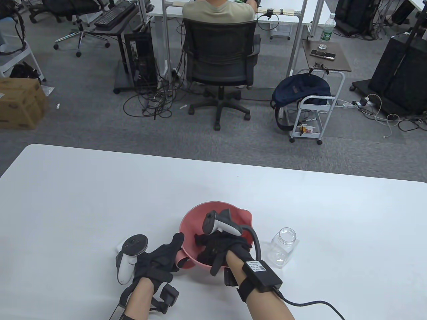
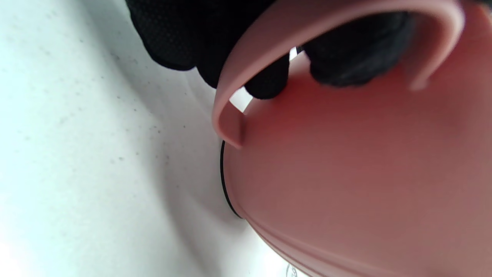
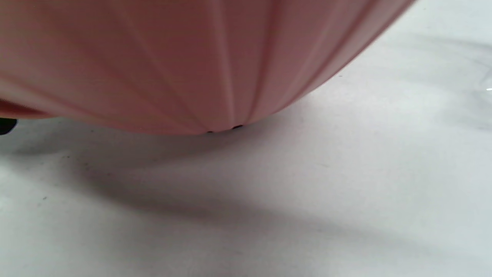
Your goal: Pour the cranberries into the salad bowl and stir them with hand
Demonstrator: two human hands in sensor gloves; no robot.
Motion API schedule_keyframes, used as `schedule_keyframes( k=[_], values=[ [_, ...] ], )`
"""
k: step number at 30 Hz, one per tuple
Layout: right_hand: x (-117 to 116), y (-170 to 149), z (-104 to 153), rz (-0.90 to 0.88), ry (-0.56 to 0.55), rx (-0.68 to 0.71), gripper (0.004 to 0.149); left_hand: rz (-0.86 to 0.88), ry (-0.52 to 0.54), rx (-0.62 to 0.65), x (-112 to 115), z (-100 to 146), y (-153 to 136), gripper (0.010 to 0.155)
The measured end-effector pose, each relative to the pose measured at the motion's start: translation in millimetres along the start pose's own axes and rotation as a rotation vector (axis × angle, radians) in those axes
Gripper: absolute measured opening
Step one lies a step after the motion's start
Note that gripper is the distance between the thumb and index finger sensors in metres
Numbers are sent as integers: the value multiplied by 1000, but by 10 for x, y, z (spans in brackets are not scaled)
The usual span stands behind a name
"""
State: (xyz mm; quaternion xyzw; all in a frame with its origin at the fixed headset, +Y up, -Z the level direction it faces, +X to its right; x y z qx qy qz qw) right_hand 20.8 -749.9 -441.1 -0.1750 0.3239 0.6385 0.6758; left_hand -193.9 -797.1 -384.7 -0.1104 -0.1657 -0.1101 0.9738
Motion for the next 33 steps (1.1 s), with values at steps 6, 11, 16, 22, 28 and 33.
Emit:
schedule_keyframes(
  k=[6,11,16,22,28,33],
  values=[
    [-11,-3,-11,0,21,-23,91,0,0,0,-3,0,0,74],
    [-15,-5,-5,-3,24,-38,95,0,2,0,-5,-1,-1,74],
    [-5,-5,13,18,16,-76,95,1,2,0,-5,0,-1,74],
    [9,-20,27,16,-3,-106,93,1,2,0,-5,1,-2,74],
    [41,-33,48,53,-48,-151,80,2,2,0,-5,0,-3,74],
    [47,-28,41,63,-63,-144,68,2,1,0,-5,0,-3,74]
  ],
)
Point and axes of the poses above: the tracker on the back of each hand, its own y axis roughly to the thumb side, its own z axis roughly from the fingertips to the wrist, x = y × z, the point moved 2 cm from there along -z, roughly from the wrist to the fingertips, and after that the axes turned 8 degrees about x, right-handed, at the moved point
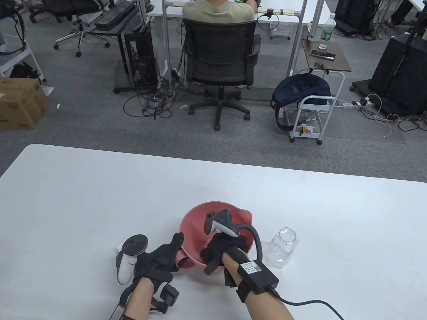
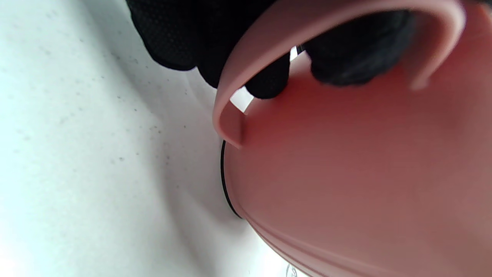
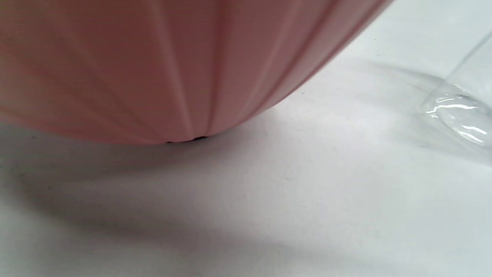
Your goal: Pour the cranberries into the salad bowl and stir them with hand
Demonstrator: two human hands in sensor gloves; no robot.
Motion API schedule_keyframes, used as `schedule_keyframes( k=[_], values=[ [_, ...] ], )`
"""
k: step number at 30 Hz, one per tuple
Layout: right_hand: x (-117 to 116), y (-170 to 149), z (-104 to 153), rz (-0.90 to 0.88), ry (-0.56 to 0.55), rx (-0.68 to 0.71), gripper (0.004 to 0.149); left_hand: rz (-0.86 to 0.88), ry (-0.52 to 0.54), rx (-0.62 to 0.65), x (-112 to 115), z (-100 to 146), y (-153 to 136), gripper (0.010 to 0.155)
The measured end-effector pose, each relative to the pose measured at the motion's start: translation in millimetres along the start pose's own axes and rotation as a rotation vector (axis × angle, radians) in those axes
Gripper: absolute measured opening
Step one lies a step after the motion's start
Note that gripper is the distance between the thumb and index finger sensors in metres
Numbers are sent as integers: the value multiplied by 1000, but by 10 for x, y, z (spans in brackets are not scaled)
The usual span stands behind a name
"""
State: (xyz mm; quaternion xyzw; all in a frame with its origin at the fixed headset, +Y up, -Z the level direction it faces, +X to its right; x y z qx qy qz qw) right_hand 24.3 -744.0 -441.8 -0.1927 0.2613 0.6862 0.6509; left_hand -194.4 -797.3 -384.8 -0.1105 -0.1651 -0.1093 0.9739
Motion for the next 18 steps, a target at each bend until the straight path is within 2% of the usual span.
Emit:
schedule_keyframes(
  k=[7,12,18],
  values=[
    [-60,41,-59,-51,64,111,54,0,0,1,1,0,-1,74],
    [-78,32,-67,-26,91,92,43,-3,-5,2,-2,-2,-2,74],
    [-72,43,-57,-17,83,111,46,-3,-7,2,-1,-2,-1,74]
  ],
)
Point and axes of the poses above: the tracker on the back of each hand, its own y axis roughly to the thumb side, its own z axis roughly from the fingertips to the wrist, x = y × z, the point moved 2 cm from there along -z, roughly from the wrist to the fingertips, and after that the axes turned 8 degrees about x, right-handed, at the moved point
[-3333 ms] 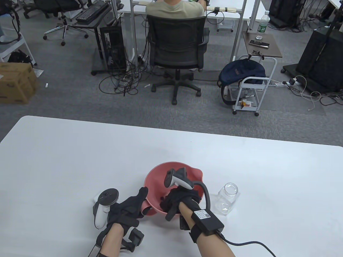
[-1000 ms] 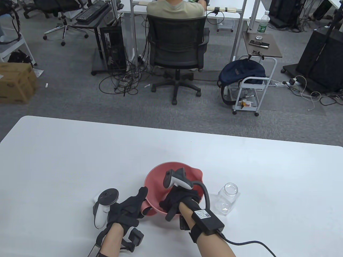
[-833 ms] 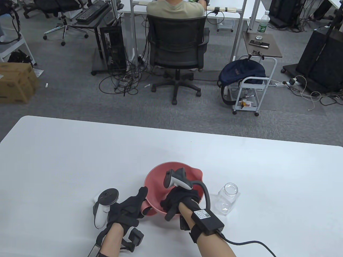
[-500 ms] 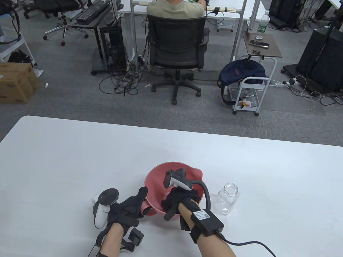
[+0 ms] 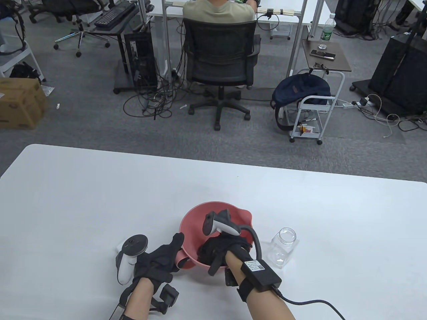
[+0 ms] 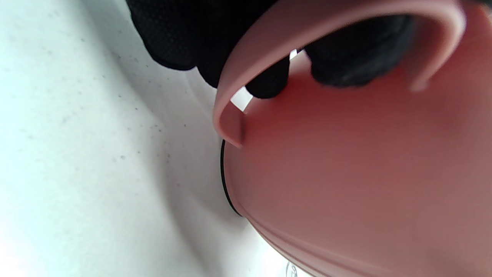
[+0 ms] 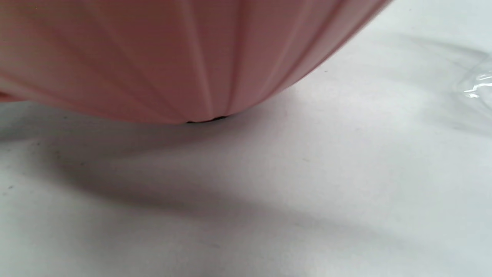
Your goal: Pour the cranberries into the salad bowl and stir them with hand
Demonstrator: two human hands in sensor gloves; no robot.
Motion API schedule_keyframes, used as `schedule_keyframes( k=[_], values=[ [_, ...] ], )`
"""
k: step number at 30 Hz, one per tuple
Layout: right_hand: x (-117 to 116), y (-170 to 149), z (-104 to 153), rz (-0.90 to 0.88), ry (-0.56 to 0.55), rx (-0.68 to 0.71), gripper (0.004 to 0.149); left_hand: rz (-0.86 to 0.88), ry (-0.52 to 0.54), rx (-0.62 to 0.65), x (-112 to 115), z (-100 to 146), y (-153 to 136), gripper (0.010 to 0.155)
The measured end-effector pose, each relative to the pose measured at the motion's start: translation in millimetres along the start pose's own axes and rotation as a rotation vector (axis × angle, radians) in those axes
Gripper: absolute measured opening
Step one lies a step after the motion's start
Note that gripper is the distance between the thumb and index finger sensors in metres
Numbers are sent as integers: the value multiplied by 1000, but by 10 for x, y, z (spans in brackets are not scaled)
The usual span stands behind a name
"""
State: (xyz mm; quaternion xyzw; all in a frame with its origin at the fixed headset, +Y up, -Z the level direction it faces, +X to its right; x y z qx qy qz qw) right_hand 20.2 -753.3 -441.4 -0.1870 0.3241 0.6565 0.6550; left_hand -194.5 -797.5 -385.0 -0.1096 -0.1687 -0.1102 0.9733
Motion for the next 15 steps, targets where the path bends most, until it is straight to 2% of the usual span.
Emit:
schedule_keyframes(
  k=[15],
  values=[
    [27,2,16,-39,-46,67,67,-4,-1,2,-1,-3,-1,74]
  ],
)
Point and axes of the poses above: the tracker on the back of each hand, its own y axis roughly to the thumb side, its own z axis roughly from the fingertips to the wrist, x = y × z, the point moved 2 cm from there along -z, roughly from the wrist to the fingertips, and after that the axes turned 8 degrees about x, right-handed, at the moved point
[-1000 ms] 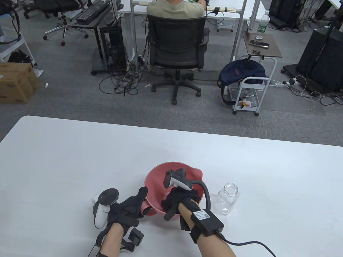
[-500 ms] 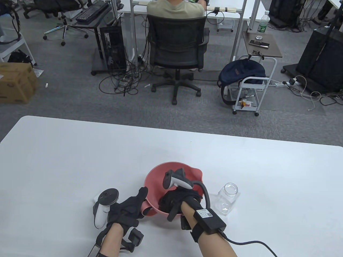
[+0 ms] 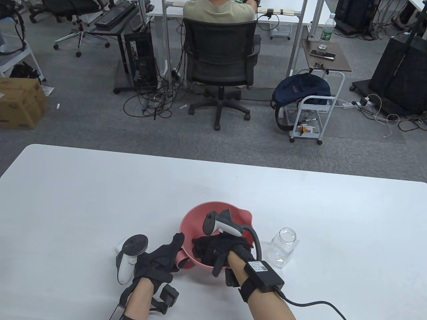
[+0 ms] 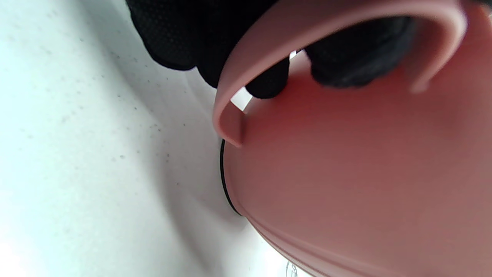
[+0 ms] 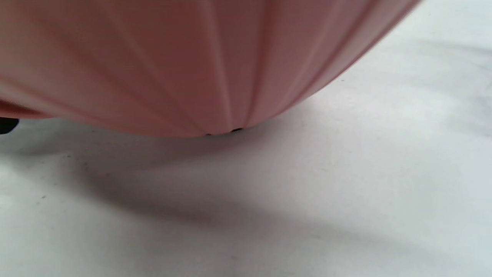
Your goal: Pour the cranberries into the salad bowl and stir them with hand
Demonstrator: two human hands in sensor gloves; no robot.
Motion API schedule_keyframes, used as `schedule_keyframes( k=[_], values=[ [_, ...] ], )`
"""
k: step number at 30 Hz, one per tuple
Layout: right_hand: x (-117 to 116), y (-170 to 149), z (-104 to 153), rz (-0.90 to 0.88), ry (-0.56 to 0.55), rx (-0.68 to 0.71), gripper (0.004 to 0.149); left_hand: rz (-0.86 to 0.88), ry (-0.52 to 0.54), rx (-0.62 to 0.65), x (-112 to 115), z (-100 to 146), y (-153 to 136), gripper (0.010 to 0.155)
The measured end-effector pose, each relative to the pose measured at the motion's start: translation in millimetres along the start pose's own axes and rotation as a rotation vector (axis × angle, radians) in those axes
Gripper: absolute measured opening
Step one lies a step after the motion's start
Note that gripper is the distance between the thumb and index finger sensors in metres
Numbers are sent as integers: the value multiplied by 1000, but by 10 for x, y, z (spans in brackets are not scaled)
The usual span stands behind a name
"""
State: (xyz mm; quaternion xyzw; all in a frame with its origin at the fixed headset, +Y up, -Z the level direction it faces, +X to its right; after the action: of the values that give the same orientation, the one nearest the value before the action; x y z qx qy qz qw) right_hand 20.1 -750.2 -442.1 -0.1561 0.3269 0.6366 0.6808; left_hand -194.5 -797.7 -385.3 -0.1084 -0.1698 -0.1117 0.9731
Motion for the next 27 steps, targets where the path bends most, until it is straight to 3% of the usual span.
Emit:
schedule_keyframes(
  k=[10,18,27],
  values=[
    [-10,-2,-4,3,19,-17,66,3,2,-1,0,-2,-2,74],
    [-15,-4,-11,9,33,-48,88,8,4,-4,2,-1,-6,74],
    [-24,-19,-26,-13,35,-67,95,11,5,-5,1,-2,-9,74]
  ],
)
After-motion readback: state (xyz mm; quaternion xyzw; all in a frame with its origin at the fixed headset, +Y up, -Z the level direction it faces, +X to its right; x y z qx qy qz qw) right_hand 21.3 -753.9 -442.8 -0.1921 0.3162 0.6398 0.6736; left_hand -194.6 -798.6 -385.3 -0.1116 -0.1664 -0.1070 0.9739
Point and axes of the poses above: the tracker on the back of each hand, its own y axis roughly to the thumb side, its own z axis roughly from the fingertips to the wrist, x = y × z, the point moved 2 cm from there along -z, roughly from the wrist to the fingertips, and after that the axes turned 8 degrees about x, right-handed, at the moved point
